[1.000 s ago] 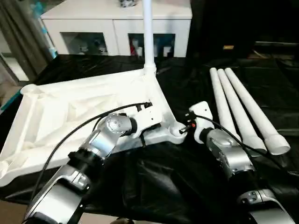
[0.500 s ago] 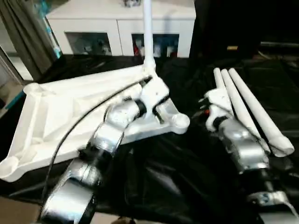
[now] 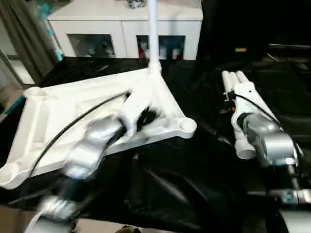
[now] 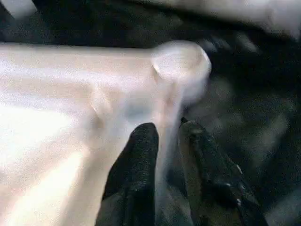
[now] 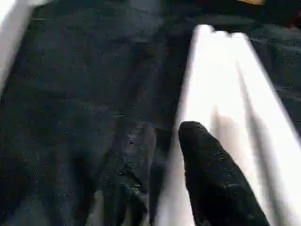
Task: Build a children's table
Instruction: Rotate table base
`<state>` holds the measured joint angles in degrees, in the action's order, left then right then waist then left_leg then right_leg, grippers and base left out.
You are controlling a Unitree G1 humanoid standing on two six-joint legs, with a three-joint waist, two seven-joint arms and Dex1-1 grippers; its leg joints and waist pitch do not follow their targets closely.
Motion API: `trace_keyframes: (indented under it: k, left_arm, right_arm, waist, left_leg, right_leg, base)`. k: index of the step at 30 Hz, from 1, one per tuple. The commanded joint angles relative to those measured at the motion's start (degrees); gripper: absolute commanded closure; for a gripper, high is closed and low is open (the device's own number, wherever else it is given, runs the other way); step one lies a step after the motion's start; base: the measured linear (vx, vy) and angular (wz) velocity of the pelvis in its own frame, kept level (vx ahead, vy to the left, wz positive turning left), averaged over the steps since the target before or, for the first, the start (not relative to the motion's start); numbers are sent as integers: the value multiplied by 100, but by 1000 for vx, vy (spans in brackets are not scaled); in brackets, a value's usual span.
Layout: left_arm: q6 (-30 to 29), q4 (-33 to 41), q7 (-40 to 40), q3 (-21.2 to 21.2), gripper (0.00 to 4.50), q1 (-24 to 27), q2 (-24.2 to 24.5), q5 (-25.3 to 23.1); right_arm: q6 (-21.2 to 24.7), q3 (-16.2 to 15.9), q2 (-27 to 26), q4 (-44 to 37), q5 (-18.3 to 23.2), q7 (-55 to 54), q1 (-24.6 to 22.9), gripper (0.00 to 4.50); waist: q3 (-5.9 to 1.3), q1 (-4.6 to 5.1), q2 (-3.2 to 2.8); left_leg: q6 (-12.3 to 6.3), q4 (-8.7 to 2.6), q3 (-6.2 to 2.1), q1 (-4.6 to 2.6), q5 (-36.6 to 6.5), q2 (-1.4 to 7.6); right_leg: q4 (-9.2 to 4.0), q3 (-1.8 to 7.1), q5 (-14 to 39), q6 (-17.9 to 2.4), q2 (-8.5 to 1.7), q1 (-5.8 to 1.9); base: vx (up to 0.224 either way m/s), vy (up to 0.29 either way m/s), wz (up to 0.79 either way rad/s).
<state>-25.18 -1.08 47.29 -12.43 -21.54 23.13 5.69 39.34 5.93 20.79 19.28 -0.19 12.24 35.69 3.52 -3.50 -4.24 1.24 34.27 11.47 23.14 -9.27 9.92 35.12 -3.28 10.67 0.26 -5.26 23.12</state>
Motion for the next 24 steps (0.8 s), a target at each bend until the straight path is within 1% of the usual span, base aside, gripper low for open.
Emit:
trace_keyframes:
  k: [1,2,3,4,5,7,8,9,10,11,12,13,15,16,17,18,19,23,24]
  left_arm:
    - [-172,387,222,-49,311,-9,92,175]
    - [-209,433,232,-49,300,8,109,199]
    - [-320,565,252,-35,300,57,140,285]
    - [-340,593,250,-33,273,67,146,296]
    - [-453,744,227,-22,273,128,174,350]
    - [-491,792,210,-27,255,148,191,372]
    - [-518,824,194,-41,243,168,198,379]
    - [-518,824,194,-41,234,168,198,379]
    - [-645,955,223,-50,227,216,216,400]
    - [-698,1008,238,-56,227,231,221,411]
    - [-752,1063,259,-67,210,247,228,421]
    - [-801,1129,303,-89,199,273,250,443]
    - [-845,1182,321,-104,191,296,266,468]
    - [-873,1227,327,-120,187,323,290,472]
    - [-885,1242,327,-124,167,332,301,477]
    - [-904,1265,326,-131,156,346,319,484]
    - [-925,1286,324,-144,156,362,343,486]
    - [-942,1334,349,-166,114,385,433,493]
    - [-962,1354,346,-160,108,385,432,489]
  right_arm:
    - [211,24,12,33,-57,-53,115,305]
    - [238,28,24,30,-54,-60,124,296]
    - [322,47,73,-2,-47,-70,158,296]
    - [355,49,89,-17,-47,-71,166,269]
    - [586,64,191,-108,-42,-65,214,269]
    - [703,67,229,-132,-25,-60,229,252]
    - [791,73,263,-104,0,-41,232,243]
    - [791,73,263,-104,0,-41,232,234]
    - [935,62,315,36,20,35,234,225]
    - [982,59,331,99,20,66,236,225]
    - [1020,64,345,181,20,93,237,208]
    - [1034,40,365,271,-3,118,228,199]
    - [1040,36,370,320,-8,116,219,192]
    - [1057,61,348,380,41,143,221,184]
    - [1073,72,335,394,66,155,223,163]
    - [1098,88,316,415,105,174,228,155]
    - [1124,104,287,439,162,214,234,155]
    - [1104,40,205,558,298,397,287,114]
    - [1020,3,194,565,310,474,308,108]
  waist:
    - [-459,-3,111]
    - [-448,-16,96]
    - [-445,-13,132]
    - [-436,-26,120]
    - [-434,-13,143]
    - [-436,-18,138]
    - [-434,-5,176]
    - [-434,-6,165]
    - [-435,1,159]
    - [-432,9,186]
    - [-437,6,188]
    - [-433,16,185]
    - [-431,19,189]
    - [-437,18,184]
    - [-440,14,180]
    - [-442,11,182]
    - [-443,9,184]
    - [-447,10,184]
    - [-448,8,197]
  left_leg:
    - [-37,-377,-145,-183,-1049,254]
    - [-26,-373,-127,-208,-1095,259]
    - [-23,-376,-126,-200,-1076,259]
    - [-29,-377,-129,-196,-1078,261]
    - [-24,-377,-125,-192,-1073,257]
    - [-19,-372,-128,-194,-1031,252]
    - [-22,-367,-119,-183,-1015,243]
    - [-27,-362,-122,-183,-1008,237]
    - [-16,-359,-122,-190,-1040,238]
    - [-21,-358,-119,-183,-1038,236]
    - [-23,-357,-129,-175,-1000,241]
    - [-29,-350,-123,-182,-995,239]
    - [-22,-347,-121,-181,-1028,234]
    - [-25,-344,-124,-182,-1015,235]
    - [-26,-344,-125,-186,-1001,239]
    - [-33,-339,-121,-188,-986,234]
    - [-40,-339,-121,-187,-987,235]
    - [-49,-335,-122,-190,-984,241]
    - [-38,-338,-121,-193,-980,244]
  right_leg:
    - [-378,213,1109,-1178,-268,-217]
    - [-392,221,1127,-1197,-272,-195]
    - [-386,222,1091,-1213,-269,-214]
    - [-394,224,1109,-1214,-279,-213]
    - [-392,224,1114,-1207,-271,-221]
    - [-387,225,1110,-1196,-267,-231]
    - [-394,229,1140,-1165,-261,-238]
    - [-397,231,1203,-1139,-268,-239]
    - [-403,231,1290,-1113,-271,-235]
    - [-407,232,1307,-1109,-268,-238]
    - [-399,232,1313,-1108,-283,-253]
    - [-411,232,1321,-1127,-276,-235]
    - [-415,230,1361,-1127,-268,-234]
    - [-407,230,1338,-1127,-269,-238]
    - [-408,229,1322,-1130,-270,-237]
    - [-403,228,1281,-1140,-264,-234]
    - [-400,227,1264,-1143,-260,-233]
    - [-387,224,1190,-1178,-258,-230]
    - [-384,223,1183,-1195,-254,-229]
  base:
    - [0,0,0]
    - [0,0,0]
    - [0,0,0]
    - [0,0,0]
    - [0,0,0]
    - [0,0,0]
    - [0,0,0]
    - [0,0,0]
    - [0,0,0]
    - [0,0,0]
    - [0,0,0]
    - [0,0,0]
    - [0,0,0]
    - [0,0,0]
    - [0,0,0]
    - [0,0,0]
    - [0,0,0]
    - [0,0,0]
    - [0,0,0]
